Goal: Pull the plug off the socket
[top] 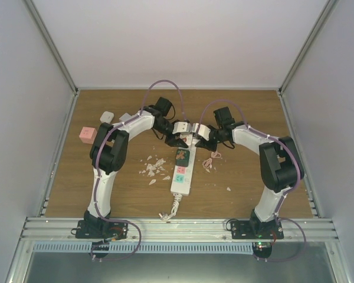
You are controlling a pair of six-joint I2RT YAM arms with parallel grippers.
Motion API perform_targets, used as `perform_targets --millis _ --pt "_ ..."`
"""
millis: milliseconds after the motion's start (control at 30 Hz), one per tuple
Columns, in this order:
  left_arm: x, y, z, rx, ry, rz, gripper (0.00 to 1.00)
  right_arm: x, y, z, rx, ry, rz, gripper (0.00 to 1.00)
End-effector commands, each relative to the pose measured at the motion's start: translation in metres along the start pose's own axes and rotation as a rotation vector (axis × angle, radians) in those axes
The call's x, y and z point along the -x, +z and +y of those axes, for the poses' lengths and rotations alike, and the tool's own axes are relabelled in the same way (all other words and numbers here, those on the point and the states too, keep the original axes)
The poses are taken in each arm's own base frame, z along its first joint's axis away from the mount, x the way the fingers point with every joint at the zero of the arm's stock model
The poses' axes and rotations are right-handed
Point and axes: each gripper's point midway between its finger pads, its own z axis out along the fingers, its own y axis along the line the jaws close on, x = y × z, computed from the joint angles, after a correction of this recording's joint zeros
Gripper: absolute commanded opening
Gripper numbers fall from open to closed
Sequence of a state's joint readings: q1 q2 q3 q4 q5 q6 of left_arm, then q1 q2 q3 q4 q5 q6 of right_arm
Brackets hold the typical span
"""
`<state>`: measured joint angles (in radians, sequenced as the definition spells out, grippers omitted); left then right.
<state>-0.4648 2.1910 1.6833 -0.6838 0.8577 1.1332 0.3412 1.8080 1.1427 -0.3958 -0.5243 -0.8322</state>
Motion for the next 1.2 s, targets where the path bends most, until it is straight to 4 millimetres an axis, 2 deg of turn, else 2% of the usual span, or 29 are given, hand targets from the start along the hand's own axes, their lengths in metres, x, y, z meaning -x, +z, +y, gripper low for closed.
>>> perform_targets --millis 0,133,300,700,967,1167 --pt "-0.014 0.001 0.001 0.014 -0.013 0.036 0.4 -0.005 0.004 0.003 0.015 -0.039 0.026 0.11" --pt "-0.022 -0.002 0.003 0.022 -0.032 0.051 0.32 -0.019 0.002 -0.001 0.012 -0.029 0.064 0.09" --pt "-0.026 -0.005 0.004 0.027 -0.041 0.057 0.28 -0.035 -0.006 -0.007 0.006 0.002 0.087 0.08" --pt "-0.028 -0.006 0.008 0.047 -0.054 0.072 0.23 -0.055 -0.019 -0.013 -0.001 0.038 0.187 0.05" --pt "-0.029 -0.007 0.01 0.056 -0.052 0.084 0.2 -0.071 -0.023 -0.005 -0.004 0.054 0.261 0.04" --pt "-0.03 -0.008 0.011 0.06 -0.052 0.089 0.2 -0.07 -0.029 -0.005 -0.016 0.053 0.256 0.04"
